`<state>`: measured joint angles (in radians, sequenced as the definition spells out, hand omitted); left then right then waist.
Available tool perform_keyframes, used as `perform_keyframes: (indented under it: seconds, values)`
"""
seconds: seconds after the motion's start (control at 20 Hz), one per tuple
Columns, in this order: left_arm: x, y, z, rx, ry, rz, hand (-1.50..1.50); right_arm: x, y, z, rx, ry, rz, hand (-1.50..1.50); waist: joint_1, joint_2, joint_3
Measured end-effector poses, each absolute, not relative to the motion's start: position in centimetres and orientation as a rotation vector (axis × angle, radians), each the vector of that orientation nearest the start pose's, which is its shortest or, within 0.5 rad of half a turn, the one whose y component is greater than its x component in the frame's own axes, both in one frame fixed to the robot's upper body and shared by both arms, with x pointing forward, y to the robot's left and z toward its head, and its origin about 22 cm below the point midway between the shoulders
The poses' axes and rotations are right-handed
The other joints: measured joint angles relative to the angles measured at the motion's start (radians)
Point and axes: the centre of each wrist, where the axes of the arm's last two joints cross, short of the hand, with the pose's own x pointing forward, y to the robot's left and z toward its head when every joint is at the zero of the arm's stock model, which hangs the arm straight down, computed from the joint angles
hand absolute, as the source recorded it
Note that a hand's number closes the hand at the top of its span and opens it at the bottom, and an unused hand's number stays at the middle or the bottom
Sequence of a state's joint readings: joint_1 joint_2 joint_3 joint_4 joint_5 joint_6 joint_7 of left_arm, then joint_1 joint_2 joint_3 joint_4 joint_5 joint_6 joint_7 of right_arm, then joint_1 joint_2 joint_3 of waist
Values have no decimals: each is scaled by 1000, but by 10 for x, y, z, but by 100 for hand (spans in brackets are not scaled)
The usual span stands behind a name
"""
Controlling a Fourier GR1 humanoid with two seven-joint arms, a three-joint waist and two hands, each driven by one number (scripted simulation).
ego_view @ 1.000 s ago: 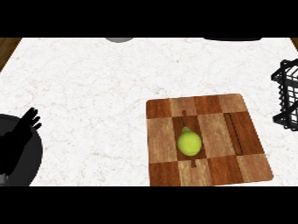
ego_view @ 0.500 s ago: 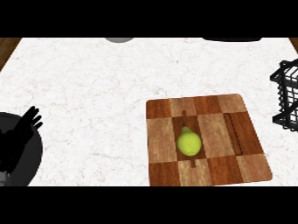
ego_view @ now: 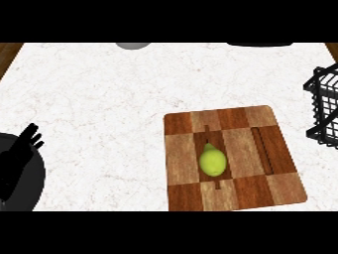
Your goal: Pick the can from the cutting board and place it in the tiered basket
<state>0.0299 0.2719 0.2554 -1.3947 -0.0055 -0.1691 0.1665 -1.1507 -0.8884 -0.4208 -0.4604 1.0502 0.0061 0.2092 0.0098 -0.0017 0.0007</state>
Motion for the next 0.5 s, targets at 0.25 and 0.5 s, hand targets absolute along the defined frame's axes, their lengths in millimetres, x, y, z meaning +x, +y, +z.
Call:
perform_keyframes:
  seconds: [0.25, 0.5]
  values:
    - [217, 365, -13, 289, -1194, -54, 0, 353, -505, 328, -1337, -1101, 74, -150, -20, -5, 0]
    - [210, 369, -17, 298, -1192, -43, 0, 313, -544, 332, -1174, -1234, -135, -150, -40, -11, 1]
